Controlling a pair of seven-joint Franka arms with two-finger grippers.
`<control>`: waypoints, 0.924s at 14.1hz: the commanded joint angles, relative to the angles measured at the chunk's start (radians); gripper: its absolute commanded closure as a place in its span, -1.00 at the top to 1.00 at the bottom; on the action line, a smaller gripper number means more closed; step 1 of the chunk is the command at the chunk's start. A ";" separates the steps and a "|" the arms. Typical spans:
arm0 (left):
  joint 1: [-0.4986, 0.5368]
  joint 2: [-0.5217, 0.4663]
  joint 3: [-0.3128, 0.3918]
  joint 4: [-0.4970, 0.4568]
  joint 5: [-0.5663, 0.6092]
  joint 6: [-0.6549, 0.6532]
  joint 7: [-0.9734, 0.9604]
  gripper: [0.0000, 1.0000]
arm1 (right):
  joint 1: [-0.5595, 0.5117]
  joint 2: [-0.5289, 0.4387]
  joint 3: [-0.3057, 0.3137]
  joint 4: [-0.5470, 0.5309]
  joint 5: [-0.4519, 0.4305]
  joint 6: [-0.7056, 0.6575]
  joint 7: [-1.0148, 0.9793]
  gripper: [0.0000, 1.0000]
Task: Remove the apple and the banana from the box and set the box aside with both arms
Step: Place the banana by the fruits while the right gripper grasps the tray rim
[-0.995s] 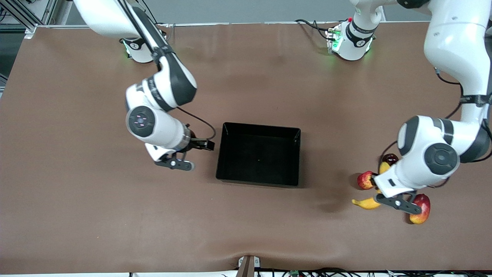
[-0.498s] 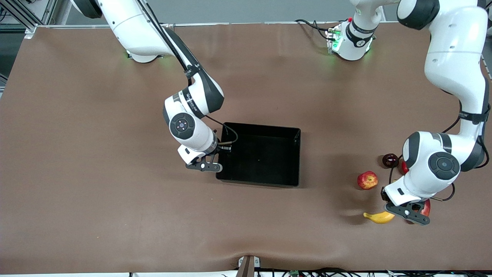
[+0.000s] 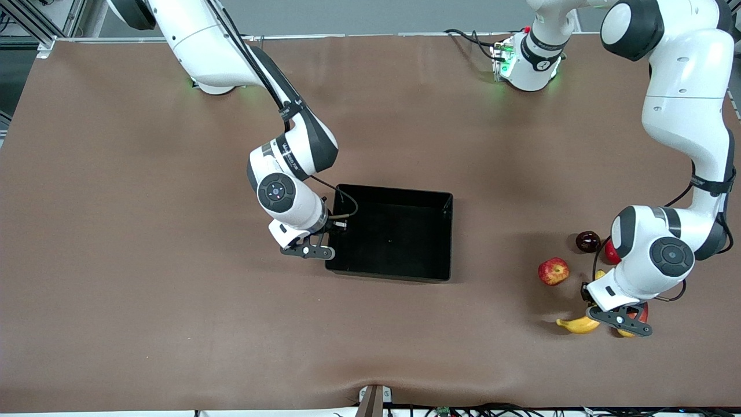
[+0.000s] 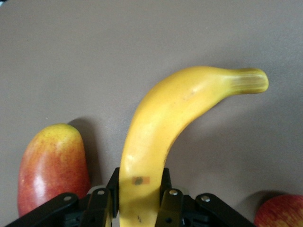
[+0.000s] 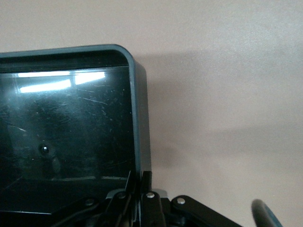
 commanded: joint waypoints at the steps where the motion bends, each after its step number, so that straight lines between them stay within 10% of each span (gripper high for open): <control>1: 0.005 0.001 -0.004 -0.001 -0.021 0.011 -0.010 0.22 | -0.013 -0.012 -0.007 0.013 0.009 -0.021 -0.004 -1.00; 3: 0.006 0.002 -0.004 -0.001 -0.022 0.014 -0.010 1.00 | -0.052 -0.038 -0.005 0.022 0.017 -0.074 -0.007 -1.00; 13: 0.008 -0.203 -0.068 -0.001 -0.047 -0.123 -0.110 1.00 | -0.318 -0.178 -0.004 0.031 0.018 -0.313 -0.301 -1.00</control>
